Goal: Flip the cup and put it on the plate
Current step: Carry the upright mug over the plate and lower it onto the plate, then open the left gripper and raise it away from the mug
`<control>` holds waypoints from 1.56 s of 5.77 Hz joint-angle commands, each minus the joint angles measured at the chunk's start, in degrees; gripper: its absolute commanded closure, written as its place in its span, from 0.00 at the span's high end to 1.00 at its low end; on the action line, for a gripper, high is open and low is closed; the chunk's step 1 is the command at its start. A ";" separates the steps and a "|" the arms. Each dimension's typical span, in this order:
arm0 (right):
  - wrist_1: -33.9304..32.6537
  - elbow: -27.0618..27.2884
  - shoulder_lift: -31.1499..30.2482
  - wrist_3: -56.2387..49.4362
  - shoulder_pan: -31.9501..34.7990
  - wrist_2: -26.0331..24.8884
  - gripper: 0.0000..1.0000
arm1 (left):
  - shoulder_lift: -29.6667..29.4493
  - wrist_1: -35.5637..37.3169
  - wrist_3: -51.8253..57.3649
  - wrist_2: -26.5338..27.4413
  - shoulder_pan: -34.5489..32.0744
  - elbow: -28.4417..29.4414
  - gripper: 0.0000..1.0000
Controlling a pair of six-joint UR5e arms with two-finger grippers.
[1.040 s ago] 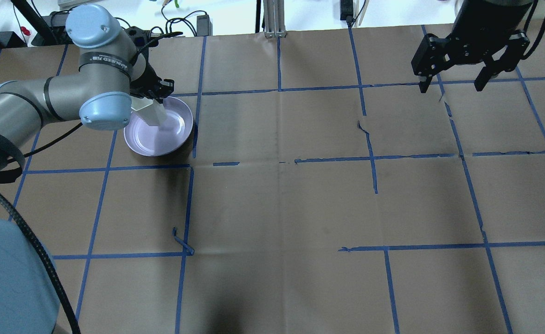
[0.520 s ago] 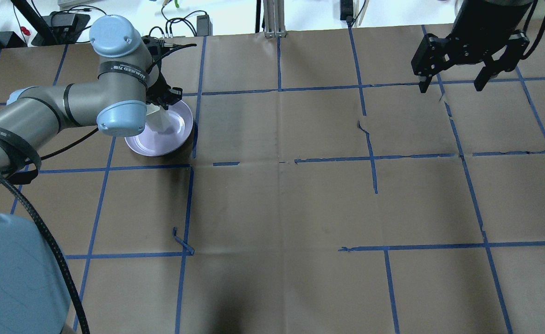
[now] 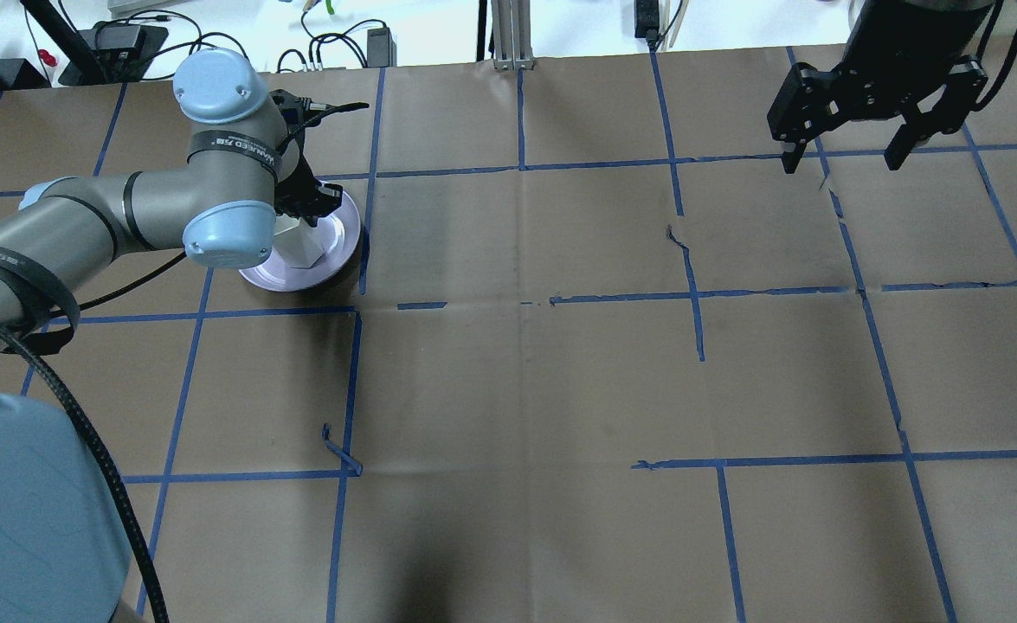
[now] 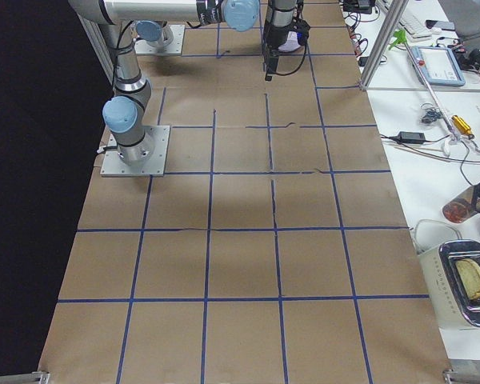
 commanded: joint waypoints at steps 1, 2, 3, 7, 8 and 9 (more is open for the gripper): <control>0.00 0.00 0.00 0.00 0.00 0.00 1.00 | 0.13 -0.43 -0.40 -0.05 0.02 0.06 0.93; 0.00 0.00 0.00 0.00 0.00 0.00 1.00 | 1.61 -4.78 -0.41 0.12 0.02 1.37 0.99; 0.00 0.00 0.00 0.00 0.00 0.00 1.00 | 4.67 -11.18 -0.67 0.21 0.10 3.82 0.99; 0.00 0.00 0.00 0.00 0.00 0.00 1.00 | 20.12 -44.58 -8.04 -0.32 -1.90 10.53 0.99; 0.00 0.00 0.00 0.00 0.00 0.00 1.00 | 23.21 -48.12 -10.84 -3.45 -4.26 10.35 0.99; 0.00 0.00 0.00 0.00 0.00 0.00 1.00 | 25.42 -51.81 -11.30 -4.61 -5.85 10.35 0.99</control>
